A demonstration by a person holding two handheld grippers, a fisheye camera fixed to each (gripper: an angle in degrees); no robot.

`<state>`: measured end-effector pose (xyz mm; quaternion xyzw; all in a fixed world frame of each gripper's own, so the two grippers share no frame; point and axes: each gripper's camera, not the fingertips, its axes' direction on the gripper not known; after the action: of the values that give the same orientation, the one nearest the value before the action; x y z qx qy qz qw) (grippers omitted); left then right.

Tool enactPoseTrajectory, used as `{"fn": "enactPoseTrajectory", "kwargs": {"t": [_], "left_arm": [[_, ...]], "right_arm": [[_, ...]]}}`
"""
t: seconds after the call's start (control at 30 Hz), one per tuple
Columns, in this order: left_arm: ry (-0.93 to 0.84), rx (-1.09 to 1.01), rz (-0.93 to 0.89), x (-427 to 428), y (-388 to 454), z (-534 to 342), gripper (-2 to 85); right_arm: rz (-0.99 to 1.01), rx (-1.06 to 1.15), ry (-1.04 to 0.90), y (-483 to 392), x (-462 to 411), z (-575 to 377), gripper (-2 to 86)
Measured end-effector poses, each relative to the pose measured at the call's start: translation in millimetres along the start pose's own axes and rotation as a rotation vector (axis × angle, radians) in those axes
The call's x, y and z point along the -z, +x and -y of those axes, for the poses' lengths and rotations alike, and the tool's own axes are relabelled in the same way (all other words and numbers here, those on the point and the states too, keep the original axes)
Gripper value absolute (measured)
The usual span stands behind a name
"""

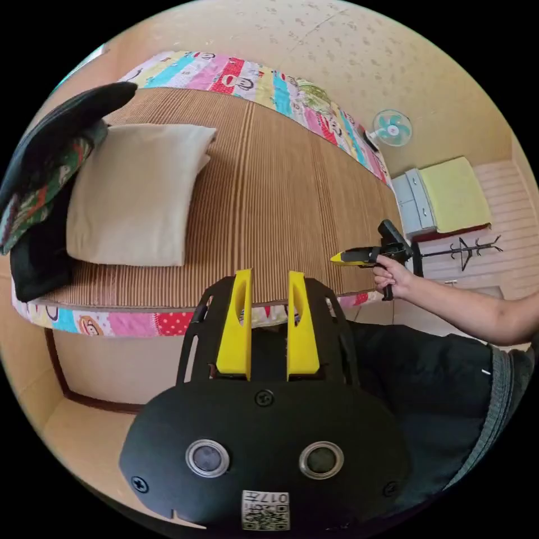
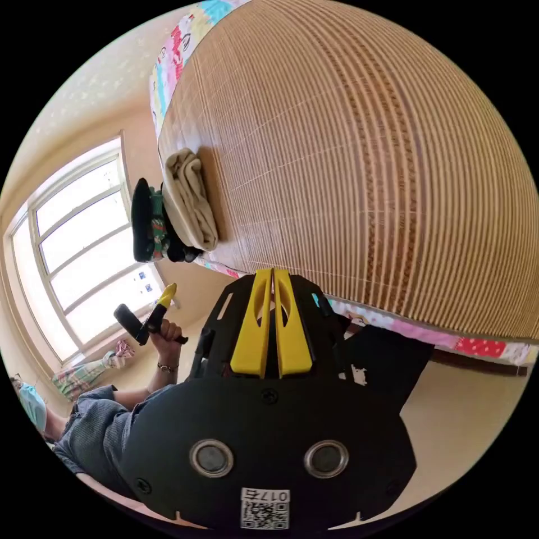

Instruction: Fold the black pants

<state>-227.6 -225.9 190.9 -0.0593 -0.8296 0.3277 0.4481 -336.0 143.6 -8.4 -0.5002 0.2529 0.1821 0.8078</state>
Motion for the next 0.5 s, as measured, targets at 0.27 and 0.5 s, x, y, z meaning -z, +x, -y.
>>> {"fn": "enactPoseTrajectory", "kwargs": {"t": [0.27, 0.5], "left_arm": [[-0.051, -0.422, -0.127, -63.7, 143.5, 66.2, 6.9], [-0.150, -0.557, -0.227, -153.2, 272.5, 90.0, 3.1]], "right_arm": [[0.168, -0.301, 0.672, 97.6, 235.4, -273.8, 1.3], [0.405, -0.463, 0.917, 158.9, 245.0, -397.8, 5.3]]}}
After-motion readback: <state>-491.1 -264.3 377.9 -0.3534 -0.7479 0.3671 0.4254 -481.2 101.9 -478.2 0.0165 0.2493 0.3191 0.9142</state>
